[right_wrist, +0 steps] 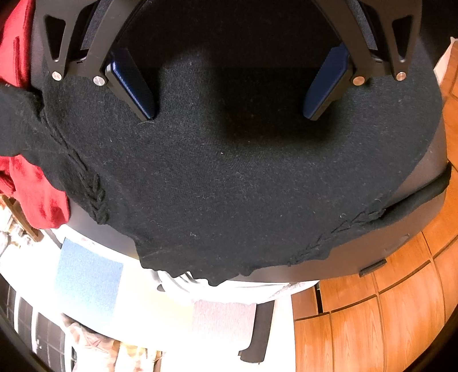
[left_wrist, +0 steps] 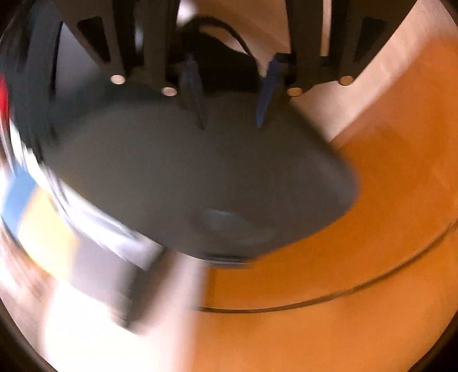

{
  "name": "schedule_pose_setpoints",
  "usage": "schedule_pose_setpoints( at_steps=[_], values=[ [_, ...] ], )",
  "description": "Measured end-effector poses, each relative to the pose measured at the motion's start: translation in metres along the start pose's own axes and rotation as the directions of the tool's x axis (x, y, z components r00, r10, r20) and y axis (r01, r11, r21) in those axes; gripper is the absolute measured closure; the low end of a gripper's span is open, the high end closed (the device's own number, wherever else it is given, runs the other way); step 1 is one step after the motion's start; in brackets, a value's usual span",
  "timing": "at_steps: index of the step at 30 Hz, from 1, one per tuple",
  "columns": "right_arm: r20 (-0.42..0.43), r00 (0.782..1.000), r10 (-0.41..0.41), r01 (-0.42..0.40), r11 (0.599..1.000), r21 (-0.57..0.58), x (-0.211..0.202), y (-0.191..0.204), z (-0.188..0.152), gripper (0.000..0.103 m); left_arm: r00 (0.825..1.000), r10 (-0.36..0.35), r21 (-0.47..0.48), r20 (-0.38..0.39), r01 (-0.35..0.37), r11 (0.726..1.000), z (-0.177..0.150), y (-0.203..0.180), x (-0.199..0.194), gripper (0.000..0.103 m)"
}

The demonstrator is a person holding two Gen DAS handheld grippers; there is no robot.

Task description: Fold clothes

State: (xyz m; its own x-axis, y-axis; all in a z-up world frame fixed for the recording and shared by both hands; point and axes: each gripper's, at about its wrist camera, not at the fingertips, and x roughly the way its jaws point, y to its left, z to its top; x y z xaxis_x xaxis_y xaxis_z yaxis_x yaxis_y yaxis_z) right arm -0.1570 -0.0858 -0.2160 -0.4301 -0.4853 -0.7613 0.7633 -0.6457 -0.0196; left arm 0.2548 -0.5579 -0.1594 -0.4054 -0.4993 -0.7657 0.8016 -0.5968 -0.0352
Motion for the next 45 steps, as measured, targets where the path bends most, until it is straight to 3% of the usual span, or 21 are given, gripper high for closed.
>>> schedule_pose_setpoints(
  at_steps=[2, 5, 7, 9, 10, 17, 18, 19, 20, 23, 24, 26, 27, 29, 31, 35, 39, 42, 44, 45],
  values=[
    [0.002, 1.000, 0.003, -0.003, 1.000, 0.001, 0.000, -0.001, 0.000, 0.000, 1.000, -0.021, 0.210, -0.010, 0.022, 0.977, -0.011, -0.040, 0.006, 0.055],
    [0.001, 1.000, 0.002, -0.002, 1.000, 0.000, 0.000, -0.001, 0.001, 0.000, 0.998, -0.023, 0.470, -0.056, 0.047, 0.881, -0.035, -0.091, 0.022, 0.041],
    [0.000, 1.000, 0.000, 0.000, 1.000, -0.003, 0.000, -0.001, 0.000, 0.000, 0.995, -0.021, 0.584, -0.097, 0.074, 0.809, -0.060, -0.113, 0.036, 0.041],
    [-0.002, 1.000, -0.003, 0.003, 1.000, -0.005, 0.000, -0.001, 0.001, 0.000, 0.992, -0.008, 0.642, -0.126, 0.088, 0.762, -0.075, -0.119, 0.054, 0.041],
    [-0.003, 1.000, -0.004, 0.004, 1.000, -0.006, 0.000, 0.000, 0.001, 0.000, 0.991, -0.007, 0.648, -0.133, 0.092, 0.756, -0.075, -0.120, 0.062, 0.041],
    [-0.008, 1.000, -0.015, 0.015, 1.000, -0.012, 0.001, 0.000, 0.001, 0.000, 0.975, -0.115, 0.527, -0.191, 0.200, 0.826, -0.052, -0.103, 0.096, 0.039],
    [-0.009, 1.000, -0.016, 0.016, 1.000, -0.013, 0.000, 0.000, 0.000, 0.000, 0.967, -0.138, 0.495, -0.213, 0.229, 0.838, -0.049, -0.100, 0.100, 0.051],
    [-0.009, 1.000, -0.018, 0.018, 1.000, -0.014, 0.000, 0.000, 0.000, 0.000, 0.963, -0.156, 0.464, -0.222, 0.245, 0.851, -0.041, -0.100, 0.098, 0.077],
    [-0.010, 1.000, -0.019, 0.018, 1.000, -0.014, 0.000, 0.000, 0.000, 0.000, 0.957, -0.175, 0.433, -0.230, 0.262, 0.863, -0.033, -0.100, 0.097, 0.093],
    [-0.011, 1.000, -0.021, 0.020, 1.000, -0.015, 0.001, 0.000, 0.001, 0.000, 0.929, -0.275, 0.334, -0.247, 0.348, 0.876, -0.020, -0.096, 0.083, 0.096],
    [-0.012, 1.000, -0.021, 0.021, 1.000, -0.015, 0.001, 0.000, 0.001, 0.000, 0.917, -0.311, 0.300, -0.248, 0.379, 0.876, -0.015, -0.095, 0.079, 0.096],
    [-0.013, 1.000, -0.021, 0.021, 1.000, -0.015, 0.000, 0.000, 0.001, 0.000, 0.876, -0.432, 0.217, -0.214, 0.474, 0.853, 0.007, -0.088, 0.067, 0.096],
    [-0.014, 1.000, -0.021, 0.021, 1.000, -0.016, 0.000, 0.000, 0.001, 0.000, 0.836, -0.518, 0.161, -0.179, 0.545, 0.823, 0.022, -0.083, 0.053, 0.096],
    [-0.015, 1.000, -0.023, 0.023, 1.000, -0.017, 0.000, 0.000, 0.001, 0.000, 0.788, -0.605, 0.107, -0.116, 0.616, 0.781, 0.049, -0.073, 0.038, 0.096],
    [-0.022, 0.999, -0.025, 0.025, 1.000, -0.014, 0.000, 0.000, 0.001, 0.000, 0.757, -0.648, 0.064, -0.085, 0.654, 0.754, 0.074, -0.065, 0.029, 0.096],
    [-0.090, 0.995, -0.040, 0.041, 0.999, 0.006, 0.004, 0.006, 0.017, 0.000, 0.759, -0.635, 0.000, -0.144, 0.642, 0.767, 0.111, -0.055, 0.049, 0.096],
    [-0.064, 0.998, -0.010, 0.008, 0.999, -0.038, 0.004, 0.023, 0.048, 0.000, 0.720, -0.630, -0.104, -0.290, 0.631, 0.769, 0.114, -0.059, 0.080, 0.094],
    [-0.033, 0.999, 0.014, -0.018, 0.994, -0.105, 0.017, 0.044, 0.080, 0.000, 0.758, -0.540, -0.142, -0.366, 0.528, 0.837, 0.102, -0.049, 0.097, 0.093],
    [-0.024, 0.999, 0.033, -0.036, 0.991, -0.128, 0.031, 0.055, 0.098, 0.000, 0.772, -0.503, -0.189, -0.390, 0.467, 0.864, 0.096, -0.035, 0.107, 0.088],
    [-0.020, 0.999, 0.039, -0.041, 0.990, -0.135, 0.038, 0.060, 0.107, 0.000, 0.788, -0.468, -0.204, -0.399, 0.422, 0.883, 0.089, -0.024, 0.109, 0.085]
  ],
)
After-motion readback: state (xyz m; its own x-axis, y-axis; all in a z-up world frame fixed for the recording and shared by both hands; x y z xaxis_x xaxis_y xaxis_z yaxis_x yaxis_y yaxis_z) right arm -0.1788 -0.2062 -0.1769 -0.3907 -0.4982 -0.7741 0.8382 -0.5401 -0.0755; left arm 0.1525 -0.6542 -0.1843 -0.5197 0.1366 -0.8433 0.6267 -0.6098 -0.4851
